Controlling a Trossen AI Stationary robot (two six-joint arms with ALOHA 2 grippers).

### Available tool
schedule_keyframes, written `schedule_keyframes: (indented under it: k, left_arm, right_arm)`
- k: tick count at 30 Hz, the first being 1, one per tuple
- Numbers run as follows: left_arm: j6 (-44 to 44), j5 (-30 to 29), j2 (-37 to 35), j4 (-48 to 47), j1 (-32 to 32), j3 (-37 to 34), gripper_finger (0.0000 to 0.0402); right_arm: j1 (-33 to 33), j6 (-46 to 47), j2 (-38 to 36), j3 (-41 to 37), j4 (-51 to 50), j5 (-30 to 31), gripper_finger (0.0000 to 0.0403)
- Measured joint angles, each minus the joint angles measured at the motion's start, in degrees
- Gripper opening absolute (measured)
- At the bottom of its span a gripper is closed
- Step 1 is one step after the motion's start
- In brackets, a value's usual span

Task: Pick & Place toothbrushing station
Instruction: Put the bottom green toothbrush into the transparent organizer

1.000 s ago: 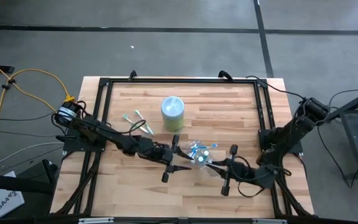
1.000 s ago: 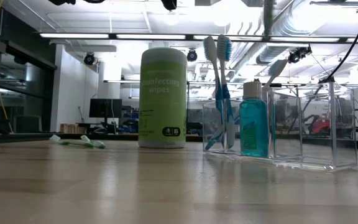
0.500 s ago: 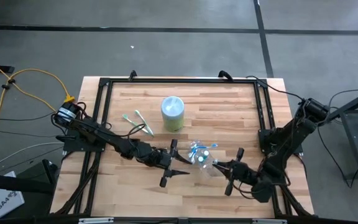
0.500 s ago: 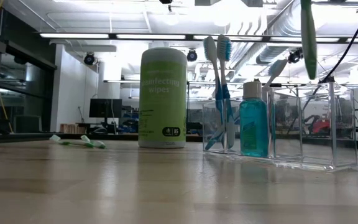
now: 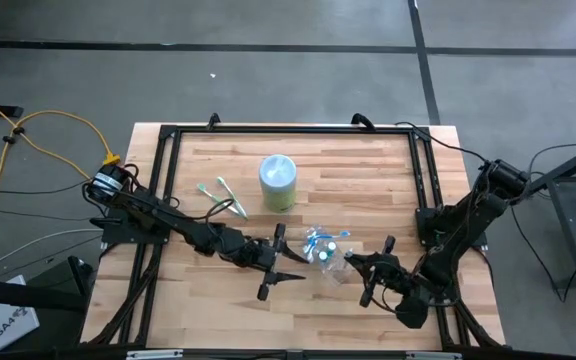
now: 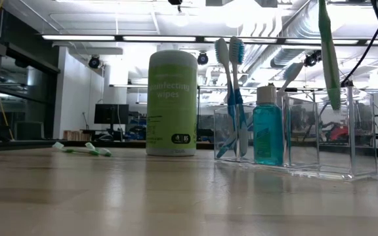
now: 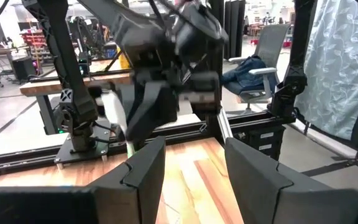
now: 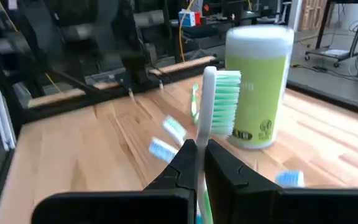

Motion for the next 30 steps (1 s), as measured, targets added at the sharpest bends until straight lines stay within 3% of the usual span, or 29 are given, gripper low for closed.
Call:
schedule_keyframes:
  k: [19, 30]
  left_arm:
    - [0.02, 0.04, 0.0, 0.04, 0.02, 0.0, 0.0163]
    - [0.0, 0.06, 0.0, 0.2, 0.02, 0.0, 0.0163]
  right_arm:
    - [0.0, 8.23, 8.0, -0.99, 2.78, 0.2, 0.0003]
    - [0.0, 15.54, 8.97, -0.99, 3.69, 0.29, 0.0003]
